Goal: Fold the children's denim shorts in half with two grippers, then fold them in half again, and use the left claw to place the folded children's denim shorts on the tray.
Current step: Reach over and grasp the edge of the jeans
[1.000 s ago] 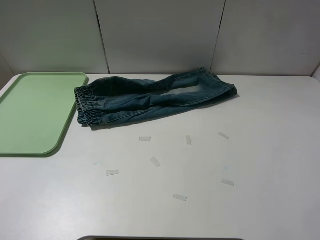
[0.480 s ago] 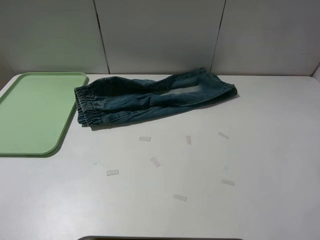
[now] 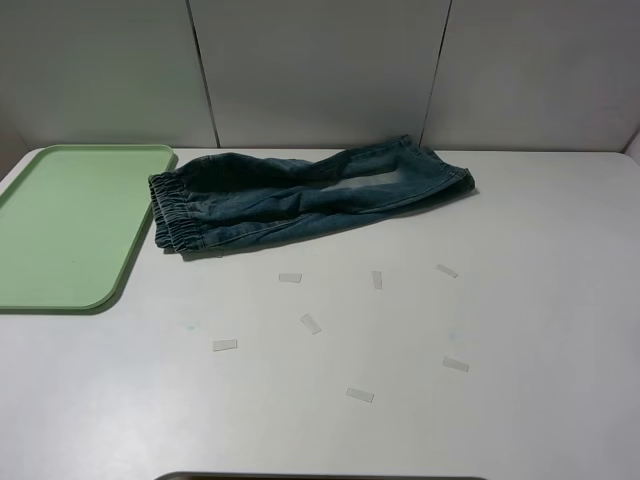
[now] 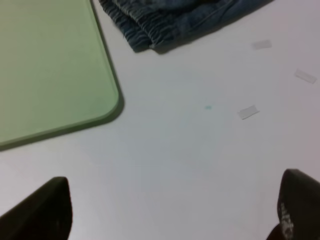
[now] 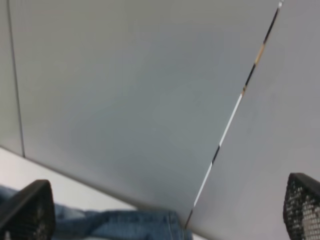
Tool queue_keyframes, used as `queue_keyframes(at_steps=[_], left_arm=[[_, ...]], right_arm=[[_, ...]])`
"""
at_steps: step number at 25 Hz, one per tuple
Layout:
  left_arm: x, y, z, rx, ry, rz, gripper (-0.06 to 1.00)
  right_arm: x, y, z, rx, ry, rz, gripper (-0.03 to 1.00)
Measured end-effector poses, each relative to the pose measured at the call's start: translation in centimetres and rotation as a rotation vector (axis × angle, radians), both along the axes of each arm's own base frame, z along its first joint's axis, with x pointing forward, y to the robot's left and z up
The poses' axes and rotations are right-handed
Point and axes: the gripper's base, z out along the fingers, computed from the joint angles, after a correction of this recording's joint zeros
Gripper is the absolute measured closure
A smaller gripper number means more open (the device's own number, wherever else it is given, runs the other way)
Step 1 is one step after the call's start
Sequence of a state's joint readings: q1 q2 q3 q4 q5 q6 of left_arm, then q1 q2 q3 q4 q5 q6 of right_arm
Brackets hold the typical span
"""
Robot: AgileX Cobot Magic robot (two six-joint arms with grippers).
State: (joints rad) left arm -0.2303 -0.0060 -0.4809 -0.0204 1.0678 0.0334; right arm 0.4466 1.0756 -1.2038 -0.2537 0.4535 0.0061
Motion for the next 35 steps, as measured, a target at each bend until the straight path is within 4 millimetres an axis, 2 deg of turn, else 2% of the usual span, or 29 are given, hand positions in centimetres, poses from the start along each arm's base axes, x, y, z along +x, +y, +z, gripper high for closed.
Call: queue_keyframes(at_steps=[6,14,17,21,25,31,35], left_arm=[[0.0,0.0,0.0,0.001,-0.001,0.001,0.13],[0.0,0.0,0.0,0.001,-0.001,0.001,0.13],[0.0,0.0,0.0,0.001,-0.002,0.001,0.13],[0.0,0.0,0.0,0.002,-0.002,0.002,0.13],[0.0,0.0,0.0,0.002,-0.002,0.002,0.13],[0.0,0.0,0.0,0.002,-0.002,0.002,0.13],[0.0,0.0,0.0,0.002,-0.002,0.002,0.13]], right_arm=[[-0.2,-0.1,-0.8,-0.007,0.095,-0.014,0.27],[-0.8,0.3,-1.8,0.091,0.261,0.01,0.27],[-0.6,0.7,-3.2,0.085,0.392,0.002,0.27],[1.2,1.7,-6.2,0.027,0.592,-0.02,0.27],[3.6,2.9,-9.0,-0.029,0.691,-0.028,0.27],[6.7,4.4,-12.3,-0.066,0.717,0.014,0.27],[9.7,3.3,-14.1,0.026,0.709,0.001,0.27]])
